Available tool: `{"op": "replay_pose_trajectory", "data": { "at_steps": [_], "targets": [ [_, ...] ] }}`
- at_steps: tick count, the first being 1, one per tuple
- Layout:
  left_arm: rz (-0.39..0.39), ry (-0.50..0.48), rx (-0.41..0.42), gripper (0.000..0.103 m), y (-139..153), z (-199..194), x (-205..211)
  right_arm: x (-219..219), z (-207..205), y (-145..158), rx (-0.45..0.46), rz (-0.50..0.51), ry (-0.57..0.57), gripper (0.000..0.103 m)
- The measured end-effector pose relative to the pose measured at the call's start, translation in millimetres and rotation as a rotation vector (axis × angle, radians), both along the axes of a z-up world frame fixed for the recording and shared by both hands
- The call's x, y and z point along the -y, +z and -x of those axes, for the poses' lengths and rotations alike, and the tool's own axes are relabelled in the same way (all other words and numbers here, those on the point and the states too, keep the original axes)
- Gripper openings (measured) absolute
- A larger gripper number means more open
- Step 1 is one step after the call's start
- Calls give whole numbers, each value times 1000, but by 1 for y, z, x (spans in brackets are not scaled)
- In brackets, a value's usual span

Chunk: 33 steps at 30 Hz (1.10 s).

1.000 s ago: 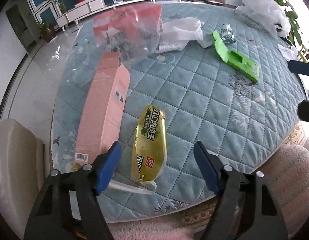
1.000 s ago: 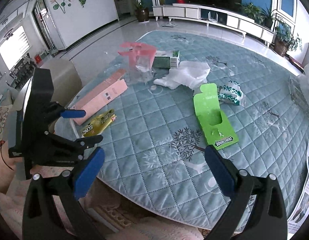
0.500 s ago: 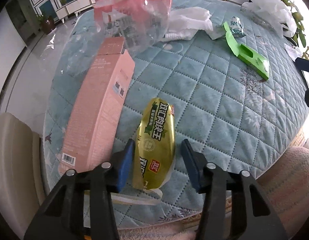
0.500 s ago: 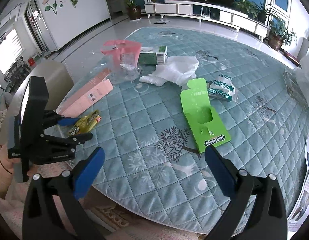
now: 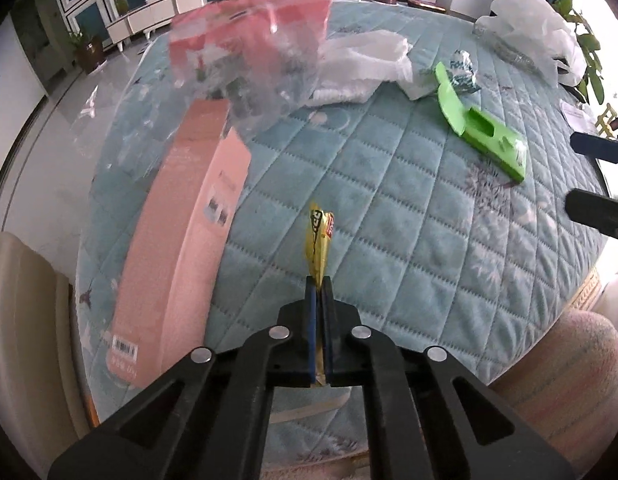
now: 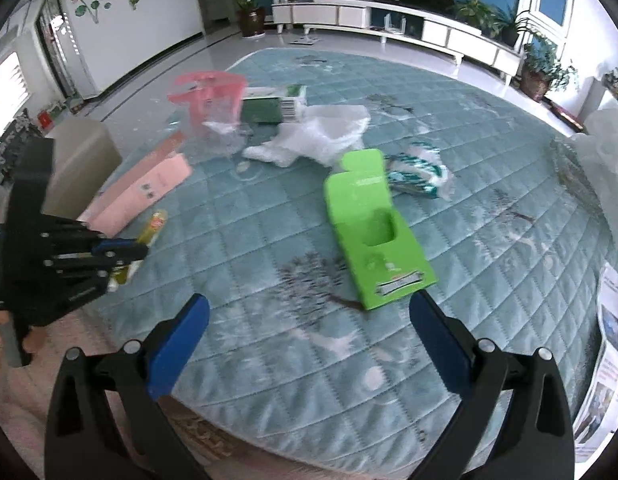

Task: Collect trash
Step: 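Grasp the yellow snack wrapper with the left tool, then grasp the green DOUBLEMINT cardboard with the right tool while the left holds the wrapper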

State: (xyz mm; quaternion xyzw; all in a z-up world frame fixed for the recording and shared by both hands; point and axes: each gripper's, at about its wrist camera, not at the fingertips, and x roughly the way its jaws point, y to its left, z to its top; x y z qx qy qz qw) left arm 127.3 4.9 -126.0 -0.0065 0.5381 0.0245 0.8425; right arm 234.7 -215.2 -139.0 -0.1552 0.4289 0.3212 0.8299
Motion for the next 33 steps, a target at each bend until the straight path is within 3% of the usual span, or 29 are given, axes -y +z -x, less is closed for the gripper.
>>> {"op": "replay_pose_trajectory", "data": {
  "at_steps": [9, 24, 25, 27, 28, 33],
  "targets": [
    [13, -36, 3, 7, -4, -25, 22, 6, -37, -18, 8, 69, -66, 98],
    [14, -66, 4, 7, -9, -54, 46, 2, -70, -46, -112, 10, -57, 98],
    [19, -70, 4, 7, -9, -57, 49, 1, -71, -48, -123, 5, -45, 95],
    [26, -72, 4, 7, -9, -60, 53, -2, -71, -51, -144, -3, -15, 71],
    [32, -75, 3, 7, -9, -62, 55, -4, -68, -51, -127, 10, -6, 64],
    [46, -76, 2, 7, -9, -63, 57, -5, -58, -47, -122, -14, 13, 64]
  ]
}}
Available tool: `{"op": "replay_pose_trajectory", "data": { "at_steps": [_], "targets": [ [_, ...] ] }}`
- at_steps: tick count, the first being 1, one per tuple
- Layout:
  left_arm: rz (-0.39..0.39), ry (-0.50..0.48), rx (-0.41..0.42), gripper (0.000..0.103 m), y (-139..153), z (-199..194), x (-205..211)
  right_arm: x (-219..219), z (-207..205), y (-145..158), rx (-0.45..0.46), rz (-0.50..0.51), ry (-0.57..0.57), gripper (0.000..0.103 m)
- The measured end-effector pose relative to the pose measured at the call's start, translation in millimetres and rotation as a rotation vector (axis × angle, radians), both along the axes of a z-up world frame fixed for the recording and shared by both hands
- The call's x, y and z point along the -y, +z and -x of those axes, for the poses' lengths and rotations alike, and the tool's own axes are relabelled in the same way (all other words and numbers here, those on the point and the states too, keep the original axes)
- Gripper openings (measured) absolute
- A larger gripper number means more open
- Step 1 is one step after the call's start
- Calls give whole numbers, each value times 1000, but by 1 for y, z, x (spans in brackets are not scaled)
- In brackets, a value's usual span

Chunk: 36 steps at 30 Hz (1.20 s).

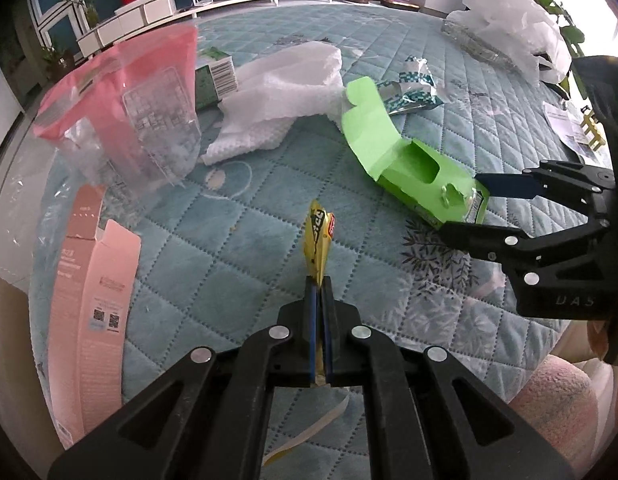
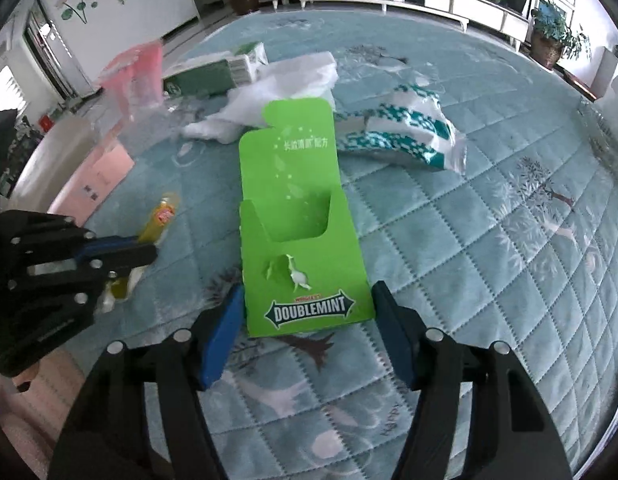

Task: Collect trash
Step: 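Grasp the green DOUBLEMINT cardboard with the right tool while the left holds the wrapper, then carry the wrapper and green cardboard with both tools over the bin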

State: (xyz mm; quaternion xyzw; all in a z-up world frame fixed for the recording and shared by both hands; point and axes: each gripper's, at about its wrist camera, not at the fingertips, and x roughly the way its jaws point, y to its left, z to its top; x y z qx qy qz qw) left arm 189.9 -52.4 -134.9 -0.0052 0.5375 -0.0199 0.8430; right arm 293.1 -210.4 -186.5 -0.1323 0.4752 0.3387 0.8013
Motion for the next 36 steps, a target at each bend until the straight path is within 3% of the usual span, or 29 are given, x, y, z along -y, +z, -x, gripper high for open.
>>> {"op": "replay_pose_trajectory", "data": {
  "at_steps": [14, 36],
  "targets": [
    [-4, 2, 21, 8, 18, 31, -9, 2, 35, 39, 41, -72, 0, 64],
    [-9, 53, 37, 8, 43, 103, -52, -32, 117, 67, 67, -46, 109, 64]
  ]
}}
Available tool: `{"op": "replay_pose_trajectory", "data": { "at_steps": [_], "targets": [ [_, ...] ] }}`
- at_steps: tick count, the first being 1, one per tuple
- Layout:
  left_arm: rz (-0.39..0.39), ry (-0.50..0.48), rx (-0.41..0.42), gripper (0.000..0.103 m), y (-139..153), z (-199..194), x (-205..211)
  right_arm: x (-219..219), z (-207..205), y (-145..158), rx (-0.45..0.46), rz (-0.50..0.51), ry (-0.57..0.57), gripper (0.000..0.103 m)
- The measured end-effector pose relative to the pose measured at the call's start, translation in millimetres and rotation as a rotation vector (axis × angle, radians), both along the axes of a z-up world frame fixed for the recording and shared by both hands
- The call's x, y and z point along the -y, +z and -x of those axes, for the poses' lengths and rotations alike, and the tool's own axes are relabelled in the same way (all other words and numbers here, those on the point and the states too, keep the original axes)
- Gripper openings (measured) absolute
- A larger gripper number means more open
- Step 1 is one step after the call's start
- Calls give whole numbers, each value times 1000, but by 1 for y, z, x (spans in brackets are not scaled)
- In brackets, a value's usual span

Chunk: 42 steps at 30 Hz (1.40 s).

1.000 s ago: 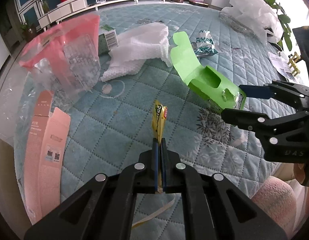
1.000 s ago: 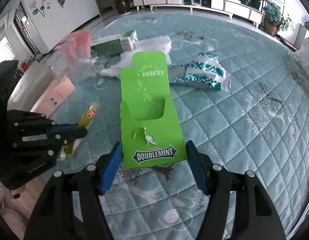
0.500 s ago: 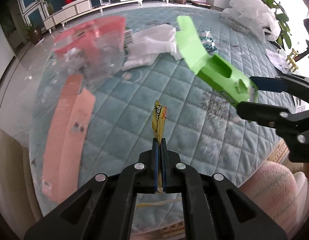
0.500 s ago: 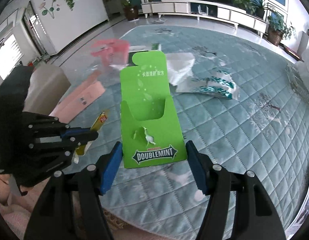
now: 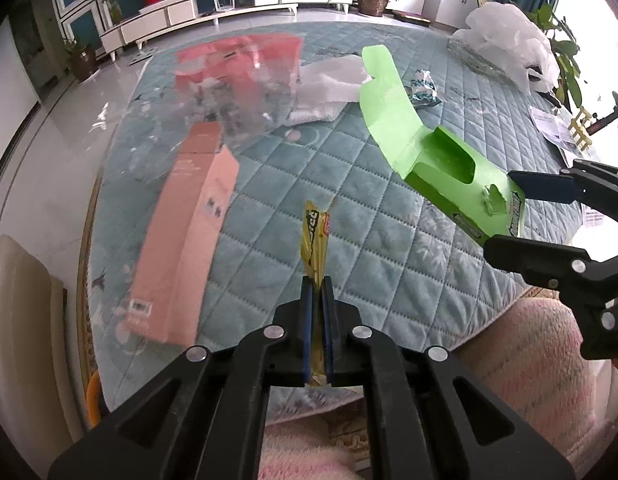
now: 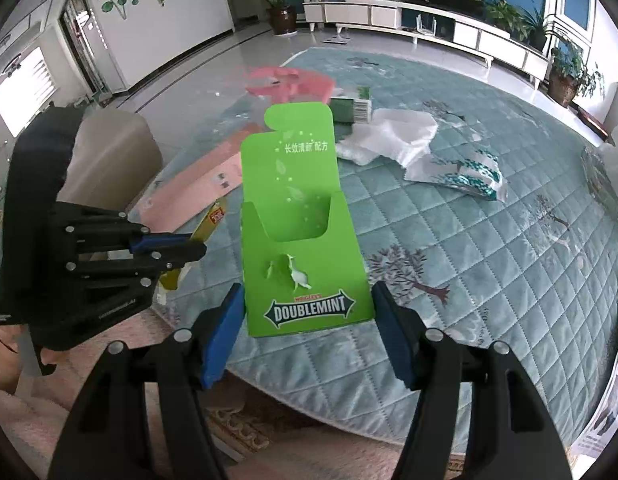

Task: Collect trash
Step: 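Carry the wrapper and green cardboard with both tools over the bin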

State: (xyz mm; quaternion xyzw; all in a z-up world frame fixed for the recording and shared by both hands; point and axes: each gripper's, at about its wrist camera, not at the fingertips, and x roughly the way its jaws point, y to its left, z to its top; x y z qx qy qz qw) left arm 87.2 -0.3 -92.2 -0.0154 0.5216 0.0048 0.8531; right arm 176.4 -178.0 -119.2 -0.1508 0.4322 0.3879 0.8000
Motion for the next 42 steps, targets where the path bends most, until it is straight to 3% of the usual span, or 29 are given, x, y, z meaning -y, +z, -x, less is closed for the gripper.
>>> {"op": "replay_pose_trajectory", "data": {
  "at_steps": [15, 42],
  "targets": [
    [13, 74, 42, 8, 21, 52, -52, -63, 60, 20, 53, 9, 122, 64],
    [21, 377, 57, 8, 11, 188, -214, -241, 180, 14, 59, 49, 442, 64]
  ]
}}
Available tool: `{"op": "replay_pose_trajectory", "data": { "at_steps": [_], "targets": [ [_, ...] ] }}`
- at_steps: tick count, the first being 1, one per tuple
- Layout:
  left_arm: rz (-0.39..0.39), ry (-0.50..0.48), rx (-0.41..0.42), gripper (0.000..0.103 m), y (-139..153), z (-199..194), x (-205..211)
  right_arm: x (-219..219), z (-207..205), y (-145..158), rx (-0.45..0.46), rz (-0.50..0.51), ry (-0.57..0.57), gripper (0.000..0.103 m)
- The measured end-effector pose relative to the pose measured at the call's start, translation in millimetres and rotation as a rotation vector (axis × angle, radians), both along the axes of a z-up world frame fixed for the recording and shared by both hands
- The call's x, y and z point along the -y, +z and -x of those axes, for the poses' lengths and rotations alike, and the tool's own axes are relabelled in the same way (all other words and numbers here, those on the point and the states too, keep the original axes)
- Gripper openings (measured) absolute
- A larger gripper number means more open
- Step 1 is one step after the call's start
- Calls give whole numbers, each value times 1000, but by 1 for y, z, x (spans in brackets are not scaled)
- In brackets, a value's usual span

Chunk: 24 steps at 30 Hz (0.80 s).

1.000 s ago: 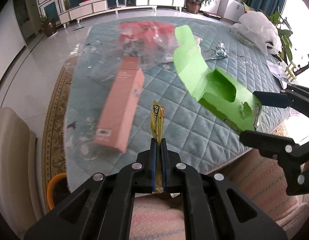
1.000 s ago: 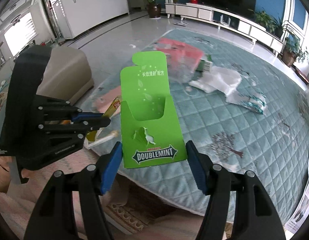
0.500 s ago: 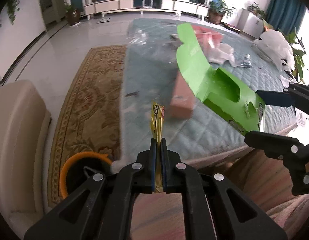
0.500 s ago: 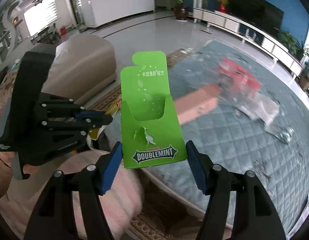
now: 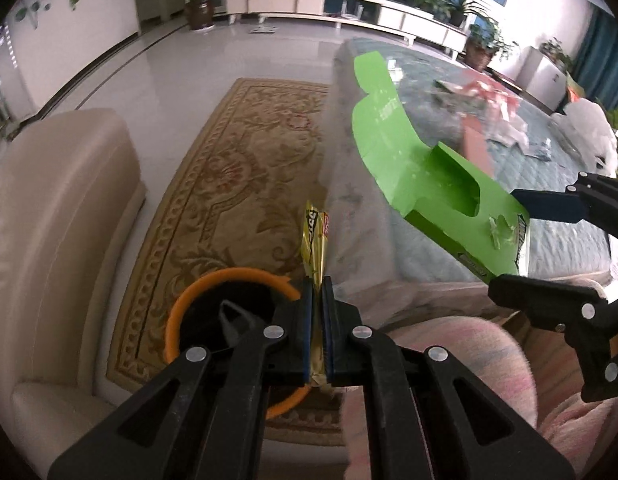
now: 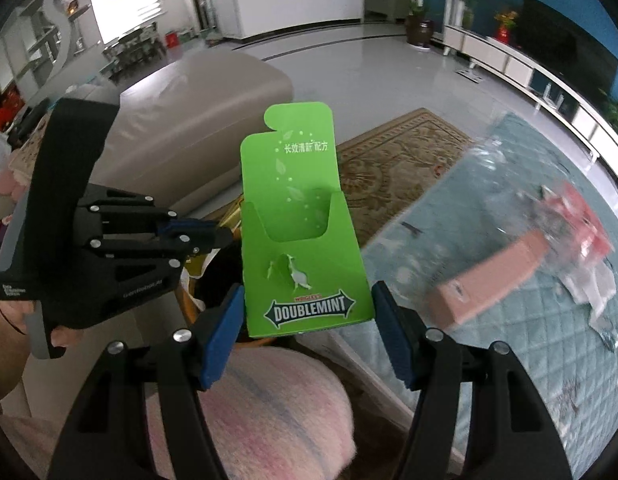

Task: Collect trash
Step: 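Carry the wrapper and green cardboard with both tools over the bin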

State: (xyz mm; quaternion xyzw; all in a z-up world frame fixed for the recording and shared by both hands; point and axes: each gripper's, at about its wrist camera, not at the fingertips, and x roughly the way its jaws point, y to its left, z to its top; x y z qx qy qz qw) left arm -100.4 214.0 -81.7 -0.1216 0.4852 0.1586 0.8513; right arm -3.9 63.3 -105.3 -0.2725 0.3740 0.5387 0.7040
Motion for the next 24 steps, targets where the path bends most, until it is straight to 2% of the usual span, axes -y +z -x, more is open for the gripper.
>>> {"op": "replay_pose_trajectory", "data": {
  "at_steps": [4, 13, 19, 24],
  "targets": [
    [-19, 46, -18, 8, -12, 17, -20, -24, 11, -9, 15, 28, 35, 64],
    [24, 131, -56, 8, -41, 41, -60, -65, 23, -28, -49, 72, 110, 64],
    [34, 173, -76, 8, -55, 52, -81, -87, 29, -40, -36, 109, 142, 64],
    [47, 196, -92, 8, -65, 56, -93, -101, 27, -47, -66, 123, 150, 64]
  ]
}}
